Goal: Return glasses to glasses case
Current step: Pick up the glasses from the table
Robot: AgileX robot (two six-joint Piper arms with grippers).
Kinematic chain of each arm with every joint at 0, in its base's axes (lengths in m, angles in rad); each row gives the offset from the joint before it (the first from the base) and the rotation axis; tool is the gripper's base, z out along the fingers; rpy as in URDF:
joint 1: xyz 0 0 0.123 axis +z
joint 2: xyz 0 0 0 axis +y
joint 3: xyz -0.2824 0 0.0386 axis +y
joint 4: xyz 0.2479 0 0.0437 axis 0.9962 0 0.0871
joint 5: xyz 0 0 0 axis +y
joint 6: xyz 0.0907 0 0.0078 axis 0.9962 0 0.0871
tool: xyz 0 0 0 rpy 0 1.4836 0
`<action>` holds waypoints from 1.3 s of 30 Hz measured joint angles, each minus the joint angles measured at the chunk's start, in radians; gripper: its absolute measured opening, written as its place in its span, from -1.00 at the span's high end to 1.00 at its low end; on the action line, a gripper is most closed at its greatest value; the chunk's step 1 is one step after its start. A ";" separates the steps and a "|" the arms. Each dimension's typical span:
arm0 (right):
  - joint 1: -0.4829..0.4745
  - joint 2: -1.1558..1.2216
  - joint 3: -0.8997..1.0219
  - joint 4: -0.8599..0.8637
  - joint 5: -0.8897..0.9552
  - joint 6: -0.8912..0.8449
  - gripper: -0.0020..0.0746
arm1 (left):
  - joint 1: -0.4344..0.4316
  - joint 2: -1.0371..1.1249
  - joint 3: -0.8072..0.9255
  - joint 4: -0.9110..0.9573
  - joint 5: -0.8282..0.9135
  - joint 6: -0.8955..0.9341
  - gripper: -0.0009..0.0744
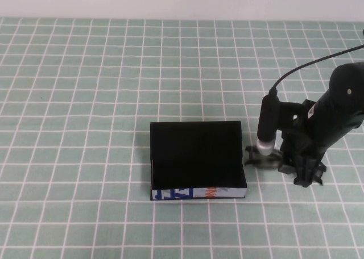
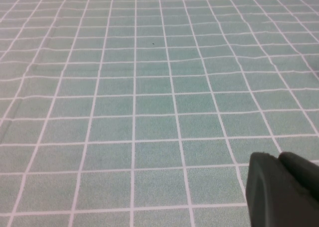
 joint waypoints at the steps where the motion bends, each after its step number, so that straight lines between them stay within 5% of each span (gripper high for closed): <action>1: 0.000 -0.004 0.000 0.003 0.002 0.000 0.14 | 0.000 0.000 0.000 0.000 0.000 0.000 0.98; 15: 0.000 -0.006 0.000 -0.012 -0.006 0.014 0.14 | 0.000 0.000 0.000 0.000 0.000 0.000 0.98; 26: -0.002 -0.006 -0.015 -0.219 -0.025 0.348 0.10 | 0.000 0.000 0.000 0.000 0.000 0.000 0.98; 39: -0.002 0.089 -0.041 -0.216 0.002 0.344 0.05 | 0.000 0.000 0.000 0.000 0.000 0.000 0.98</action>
